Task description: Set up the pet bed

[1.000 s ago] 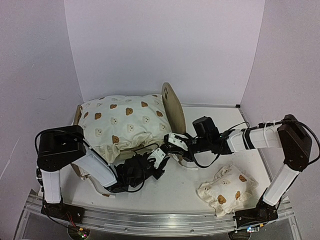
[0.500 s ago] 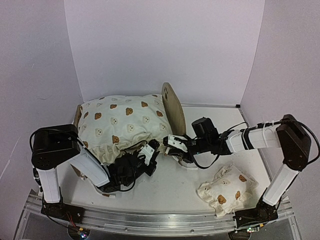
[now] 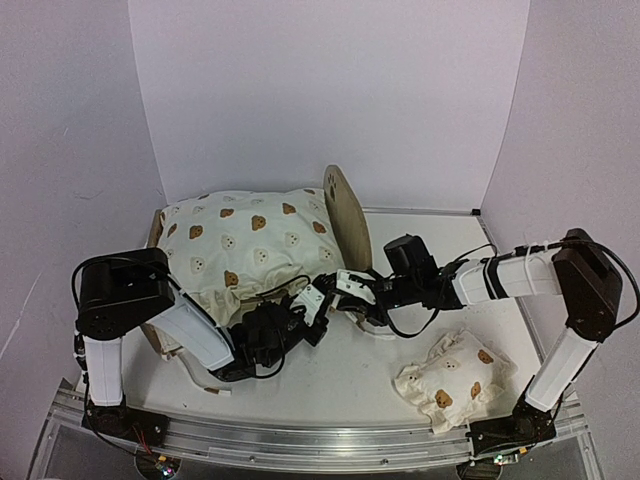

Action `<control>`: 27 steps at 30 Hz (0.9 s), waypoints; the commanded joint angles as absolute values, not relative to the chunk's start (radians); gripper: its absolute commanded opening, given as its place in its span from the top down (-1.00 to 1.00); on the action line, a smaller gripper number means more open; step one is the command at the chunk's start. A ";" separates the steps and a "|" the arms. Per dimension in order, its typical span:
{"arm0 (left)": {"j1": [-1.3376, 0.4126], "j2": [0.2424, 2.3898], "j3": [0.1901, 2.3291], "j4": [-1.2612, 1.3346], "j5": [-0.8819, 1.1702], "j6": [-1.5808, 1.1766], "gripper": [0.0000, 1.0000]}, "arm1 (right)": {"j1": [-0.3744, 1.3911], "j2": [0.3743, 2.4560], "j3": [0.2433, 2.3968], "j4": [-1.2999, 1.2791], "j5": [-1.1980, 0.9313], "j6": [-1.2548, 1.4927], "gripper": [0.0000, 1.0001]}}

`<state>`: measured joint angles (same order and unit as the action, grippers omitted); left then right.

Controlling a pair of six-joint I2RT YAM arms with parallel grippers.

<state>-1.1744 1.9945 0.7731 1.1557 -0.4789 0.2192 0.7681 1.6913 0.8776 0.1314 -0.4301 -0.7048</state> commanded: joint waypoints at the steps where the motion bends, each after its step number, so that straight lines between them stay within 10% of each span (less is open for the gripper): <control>1: -1.170 1.991 0.769 1.195 -0.433 0.220 0.77 | 0.763 1.689 0.917 0.158 -0.458 -0.703 1.00; 27: -1.109 1.968 0.709 1.196 -0.127 0.167 0.55 | 0.756 1.690 0.919 0.156 -0.491 -0.704 1.00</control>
